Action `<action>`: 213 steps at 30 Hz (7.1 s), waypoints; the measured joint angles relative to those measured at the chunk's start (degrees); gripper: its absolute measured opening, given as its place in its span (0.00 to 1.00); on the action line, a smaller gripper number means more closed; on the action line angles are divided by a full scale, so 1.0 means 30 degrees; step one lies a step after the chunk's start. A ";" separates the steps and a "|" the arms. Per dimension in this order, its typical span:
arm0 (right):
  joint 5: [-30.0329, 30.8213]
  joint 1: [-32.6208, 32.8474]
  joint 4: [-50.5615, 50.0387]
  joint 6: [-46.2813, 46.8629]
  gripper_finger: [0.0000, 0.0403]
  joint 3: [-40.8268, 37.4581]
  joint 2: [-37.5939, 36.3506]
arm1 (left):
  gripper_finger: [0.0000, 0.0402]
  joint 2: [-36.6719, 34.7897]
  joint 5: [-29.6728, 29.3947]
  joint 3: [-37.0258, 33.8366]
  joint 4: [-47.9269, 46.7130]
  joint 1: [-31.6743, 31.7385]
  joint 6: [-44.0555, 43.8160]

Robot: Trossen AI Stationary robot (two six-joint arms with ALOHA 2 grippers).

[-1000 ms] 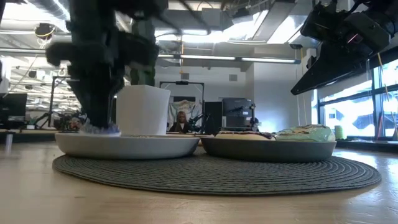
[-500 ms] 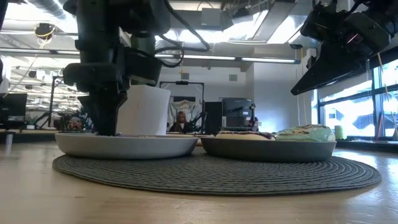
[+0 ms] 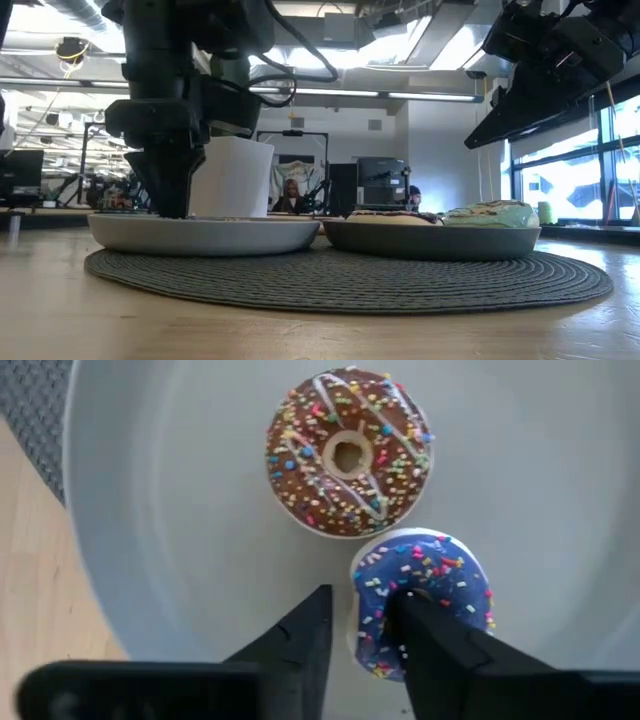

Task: Pick & Place donuts
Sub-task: Put the small blue donut on the gray plate, then put the small dark brown donut on the gray plate

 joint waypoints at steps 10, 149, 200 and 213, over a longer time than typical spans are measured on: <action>-0.1931 0.0005 -0.0044 0.0015 0.27 0.0000 -0.0539 | 0.41 -0.0306 -0.1086 0.1371 -0.0765 0.0000 0.1007; 0.1115 0.3160 -0.2692 0.1939 0.27 -0.1231 -0.3235 | 0.43 0.4014 -0.1141 0.1843 1.0870 0.8870 1.0737; 0.1661 0.3160 -0.2389 0.3127 0.27 -0.1231 -0.3242 | 0.15 0.2069 -0.5783 0.4969 0.0160 -0.4329 0.5264; 0.1639 0.3160 -0.2378 0.3076 0.27 -0.1231 -0.3242 | 0.15 0.2043 -0.5784 0.4793 0.0345 -0.3723 0.4157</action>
